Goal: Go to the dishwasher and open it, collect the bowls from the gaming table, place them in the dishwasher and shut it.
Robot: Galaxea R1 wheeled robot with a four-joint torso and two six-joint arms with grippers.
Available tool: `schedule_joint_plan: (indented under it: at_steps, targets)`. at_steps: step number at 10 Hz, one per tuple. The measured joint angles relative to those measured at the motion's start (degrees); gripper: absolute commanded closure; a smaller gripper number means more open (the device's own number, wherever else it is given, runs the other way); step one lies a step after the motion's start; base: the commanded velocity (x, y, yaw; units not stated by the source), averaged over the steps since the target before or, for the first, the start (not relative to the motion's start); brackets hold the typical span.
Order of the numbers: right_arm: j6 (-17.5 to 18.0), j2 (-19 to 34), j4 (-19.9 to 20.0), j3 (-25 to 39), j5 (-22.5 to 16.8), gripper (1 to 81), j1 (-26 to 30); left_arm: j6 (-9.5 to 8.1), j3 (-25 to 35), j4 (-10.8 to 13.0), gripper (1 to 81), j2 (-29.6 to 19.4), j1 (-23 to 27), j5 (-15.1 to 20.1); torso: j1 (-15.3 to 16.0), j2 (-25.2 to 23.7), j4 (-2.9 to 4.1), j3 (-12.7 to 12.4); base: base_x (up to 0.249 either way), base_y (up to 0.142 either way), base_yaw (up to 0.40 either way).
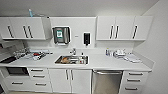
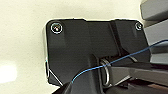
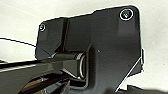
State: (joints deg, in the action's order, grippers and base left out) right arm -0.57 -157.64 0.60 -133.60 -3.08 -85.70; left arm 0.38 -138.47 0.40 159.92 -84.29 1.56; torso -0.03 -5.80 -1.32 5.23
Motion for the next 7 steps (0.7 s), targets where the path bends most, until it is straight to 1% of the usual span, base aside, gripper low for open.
schedule_joint_plan:
  at_steps: [3, 5, 7]
  targets:
    - [0.0, 0.02, 0.0, -1.11, -0.24, 1.0, -0.16, 0.0, 0.0, 0.0, 1.0, 0.28, 0.02, 0.04, -0.02, 0.0, 0.0, 0.0, 0.136, 0.0, 0.0]
    - [0.0, -0.13, 0.0, -1.19, 0.11, 1.0, 0.95, 0.02, 0.0, 0.0, 1.0, 0.3, 1.01, -0.2, 0.13, 0.06, 0.0, 0.05, 0.131, 0.0, 0.0]
    - [0.0, -0.33, -0.07, -1.3, -0.41, 1.0, -0.49, 0.02, 0.0, 0.0, 1.0, 0.41, -0.74, 0.26, -0.07, -0.05, 0.0, 0.0, 0.129, 0.0, 0.0]
